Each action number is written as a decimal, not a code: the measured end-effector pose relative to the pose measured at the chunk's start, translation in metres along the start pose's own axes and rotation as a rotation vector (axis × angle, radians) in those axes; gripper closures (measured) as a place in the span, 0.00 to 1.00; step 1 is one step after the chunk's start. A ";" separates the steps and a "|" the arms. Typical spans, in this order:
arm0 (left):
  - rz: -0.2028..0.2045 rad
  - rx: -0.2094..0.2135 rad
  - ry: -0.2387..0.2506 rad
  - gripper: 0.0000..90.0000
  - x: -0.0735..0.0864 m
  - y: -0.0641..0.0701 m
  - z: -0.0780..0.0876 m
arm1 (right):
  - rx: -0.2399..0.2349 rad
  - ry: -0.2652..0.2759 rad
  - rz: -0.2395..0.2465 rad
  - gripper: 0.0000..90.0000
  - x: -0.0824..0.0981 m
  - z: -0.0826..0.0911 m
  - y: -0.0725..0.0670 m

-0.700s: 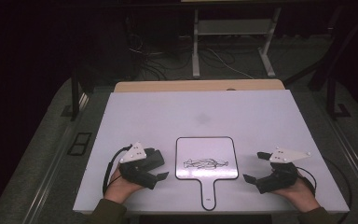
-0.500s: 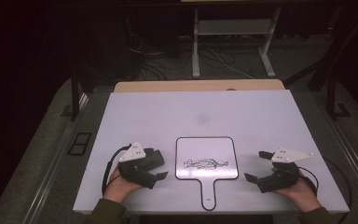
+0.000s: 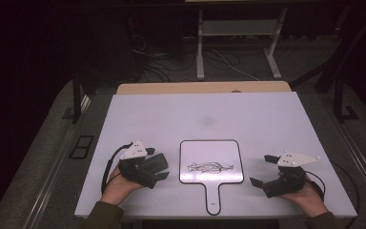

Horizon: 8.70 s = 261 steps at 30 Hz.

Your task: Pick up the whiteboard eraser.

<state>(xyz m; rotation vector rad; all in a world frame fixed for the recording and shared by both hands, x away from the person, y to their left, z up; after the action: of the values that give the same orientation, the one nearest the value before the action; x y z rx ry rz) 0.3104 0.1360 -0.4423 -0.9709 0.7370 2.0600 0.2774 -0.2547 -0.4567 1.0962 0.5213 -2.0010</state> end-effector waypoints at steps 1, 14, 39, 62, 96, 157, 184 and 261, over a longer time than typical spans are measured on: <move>0.003 -0.001 -0.001 0.00 -0.001 -0.001 0.000 | 0.000 0.002 0.005 0.00 0.000 0.000 0.001; -0.009 0.002 -0.016 0.00 -0.014 -0.015 -0.005 | -0.001 0.006 -0.001 0.00 0.000 -0.001 0.001; -0.072 -0.036 -0.227 0.19 0.006 -0.033 -0.002 | 0.006 0.009 0.004 0.00 0.000 0.000 0.002; -0.084 -0.054 -0.369 0.29 0.022 -0.036 -0.003 | -0.005 0.011 -0.002 0.00 0.000 -0.001 0.001; -0.040 -0.072 -0.368 0.43 0.020 -0.038 0.001 | -0.044 -0.028 -0.030 0.00 0.011 -0.006 0.002; -0.035 0.016 -0.229 0.44 -0.070 0.007 -0.041 | -0.046 -0.010 -0.045 0.00 0.010 -0.005 0.002; -0.106 0.043 -0.368 0.44 -0.065 0.030 -0.110 | -0.052 -0.010 -0.039 0.00 0.011 -0.006 0.001; -0.127 -0.073 -0.432 0.44 -0.043 0.015 -0.104 | -0.051 -0.017 -0.036 0.00 0.012 -0.005 0.000</move>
<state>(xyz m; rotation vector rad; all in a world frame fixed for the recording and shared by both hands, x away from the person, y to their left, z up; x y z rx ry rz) 0.3585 0.0350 -0.4624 -0.5609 0.3659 2.0945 0.2763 -0.2569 -0.4694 1.0452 0.5836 -2.0150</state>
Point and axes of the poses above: each handheld gripper's, and its own axes: z roughly backward along the jaws, x roughly out of its underside, y roughly to its right, the point moved 5 cm from there along -z, roughly forward along the jaws, and after that the axes turned 7 degrees about z, right-handed, at the moved point
